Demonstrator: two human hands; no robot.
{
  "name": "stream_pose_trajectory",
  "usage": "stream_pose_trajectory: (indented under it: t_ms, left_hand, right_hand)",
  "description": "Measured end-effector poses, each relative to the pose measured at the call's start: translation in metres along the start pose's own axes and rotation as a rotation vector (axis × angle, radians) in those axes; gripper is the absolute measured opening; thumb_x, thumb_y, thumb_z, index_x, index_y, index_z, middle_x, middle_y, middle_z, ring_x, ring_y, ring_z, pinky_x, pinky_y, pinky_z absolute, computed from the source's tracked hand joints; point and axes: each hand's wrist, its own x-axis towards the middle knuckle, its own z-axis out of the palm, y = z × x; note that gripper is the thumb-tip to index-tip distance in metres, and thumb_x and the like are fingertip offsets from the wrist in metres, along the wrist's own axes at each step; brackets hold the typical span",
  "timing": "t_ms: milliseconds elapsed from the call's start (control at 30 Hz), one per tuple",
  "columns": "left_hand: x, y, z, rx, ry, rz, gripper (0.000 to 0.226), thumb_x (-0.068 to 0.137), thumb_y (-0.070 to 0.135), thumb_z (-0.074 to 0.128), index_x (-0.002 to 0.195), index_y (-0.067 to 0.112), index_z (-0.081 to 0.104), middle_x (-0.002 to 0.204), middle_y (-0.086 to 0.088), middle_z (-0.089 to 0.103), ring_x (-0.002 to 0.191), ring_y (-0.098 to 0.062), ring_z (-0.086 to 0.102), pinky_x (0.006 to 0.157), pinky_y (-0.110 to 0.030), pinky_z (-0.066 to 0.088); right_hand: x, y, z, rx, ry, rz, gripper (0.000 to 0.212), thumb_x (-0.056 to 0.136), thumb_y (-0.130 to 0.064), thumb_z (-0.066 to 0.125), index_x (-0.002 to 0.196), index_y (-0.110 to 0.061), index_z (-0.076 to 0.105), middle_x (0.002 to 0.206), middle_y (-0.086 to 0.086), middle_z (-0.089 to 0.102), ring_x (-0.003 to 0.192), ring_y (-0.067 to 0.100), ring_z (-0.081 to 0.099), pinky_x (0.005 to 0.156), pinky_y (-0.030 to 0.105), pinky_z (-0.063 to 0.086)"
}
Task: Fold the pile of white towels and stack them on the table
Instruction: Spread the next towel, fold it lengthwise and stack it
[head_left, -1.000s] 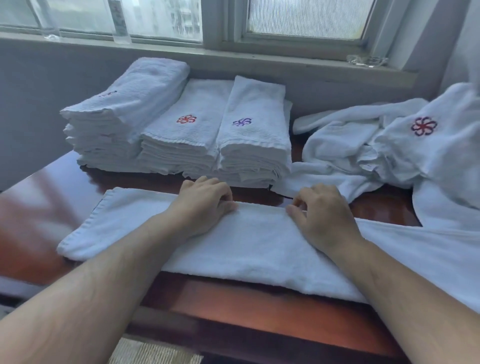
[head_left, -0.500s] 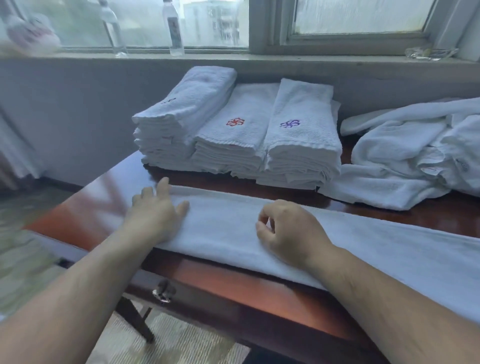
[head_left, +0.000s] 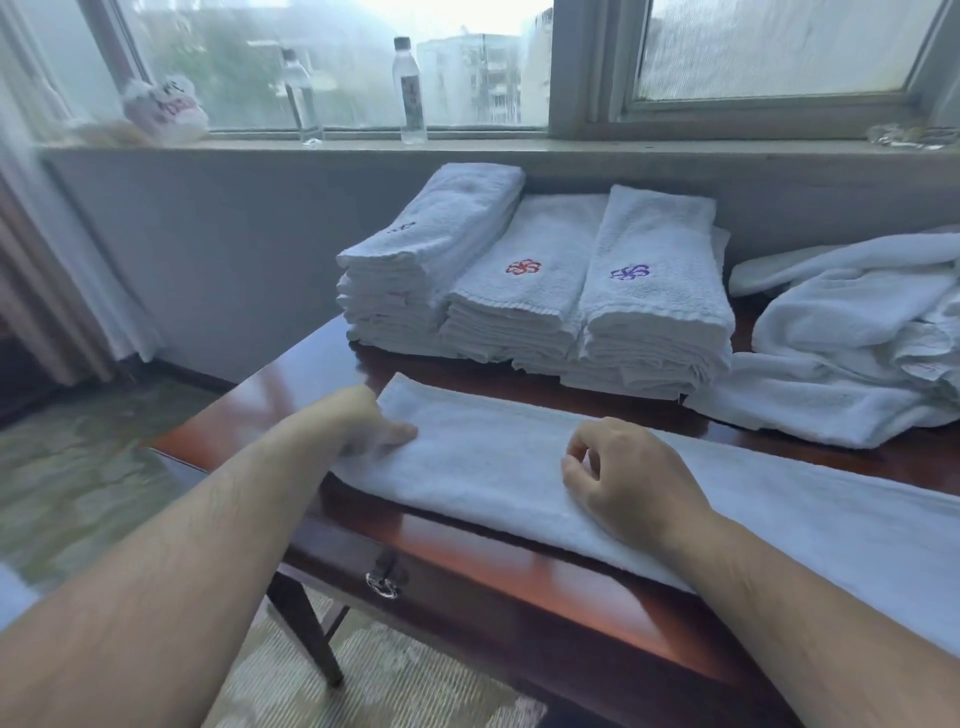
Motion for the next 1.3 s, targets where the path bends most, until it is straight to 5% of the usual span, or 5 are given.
stream_pose_trajectory:
  t_ms: [400, 533, 800, 1067, 1300]
  left_hand:
    - [-0.028, 0.011, -0.014, -1.024, 0.068, 0.117, 0.016, 0.071, 0.026, 0.068, 0.080, 0.031, 0.055, 0.095, 0.001, 0.059, 0.087, -0.020, 0.060, 0.086, -0.038, 0.051]
    - [-0.054, 0.050, -0.028, -1.090, -0.096, 0.301, 0.083, 0.070, 0.022, 0.078, 0.145, 0.026, 0.043, 0.117, -0.008, 0.067, 0.100, -0.027, 0.072, 0.092, -0.049, 0.058]
    - [-0.126, 0.194, -0.008, -0.994, -0.294, 0.627, 0.096, 0.073, 0.021, 0.076, 0.156, 0.026, 0.029, 0.105, -0.012, 0.069, 0.094, -0.029, 0.070, 0.084, -0.043, 0.059]
    - [-0.175, 0.295, 0.048, -0.936, -0.520, 0.722, 0.053, 0.101, 0.027, 0.056, 0.150, 0.017, 0.039, 0.102, -0.008, 0.069, 0.067, -0.015, 0.065, 0.059, -0.025, 0.053]
    - [-0.150, 0.251, 0.061, -0.658, 0.014, 0.920, 0.025, 0.102, 0.030, 0.050, 0.120, 0.034, 0.066, 0.094, 0.013, 0.070, 0.079, 0.000, 0.063, 0.063, -0.013, 0.048]
  right_hand:
    - [0.004, 0.001, -0.003, 0.088, -0.055, 0.101, 0.023, 0.091, -0.033, 0.058, 0.069, -0.028, 0.057, 0.067, -0.015, 0.058, 0.066, 0.003, 0.053, 0.057, 0.021, 0.035]
    - [0.013, -0.006, -0.029, 0.596, -0.155, 0.359, 0.043, 0.102, -0.044, 0.051, 0.081, -0.014, 0.074, 0.074, -0.006, 0.074, 0.068, 0.012, 0.065, 0.068, 0.029, 0.049]
    - [-0.024, 0.032, -0.091, 1.595, -0.219, 0.635, 0.101, 0.091, -0.082, 0.026, 0.121, 0.004, 0.069, 0.122, 0.028, 0.068, 0.107, 0.042, 0.069, 0.096, 0.049, 0.054]
    - [-0.103, 0.112, -0.133, 1.844, -0.049, 0.644, 0.094, 0.091, -0.078, 0.027, 0.134, -0.002, 0.063, 0.137, 0.026, 0.059, 0.126, 0.038, 0.060, 0.096, 0.048, 0.055]
    - [-0.104, 0.121, -0.119, 1.214, 0.057, 0.751, 0.026, 0.098, -0.011, 0.061, 0.117, 0.004, 0.070, 0.107, 0.021, 0.075, 0.098, 0.035, 0.074, 0.076, 0.039, 0.061]
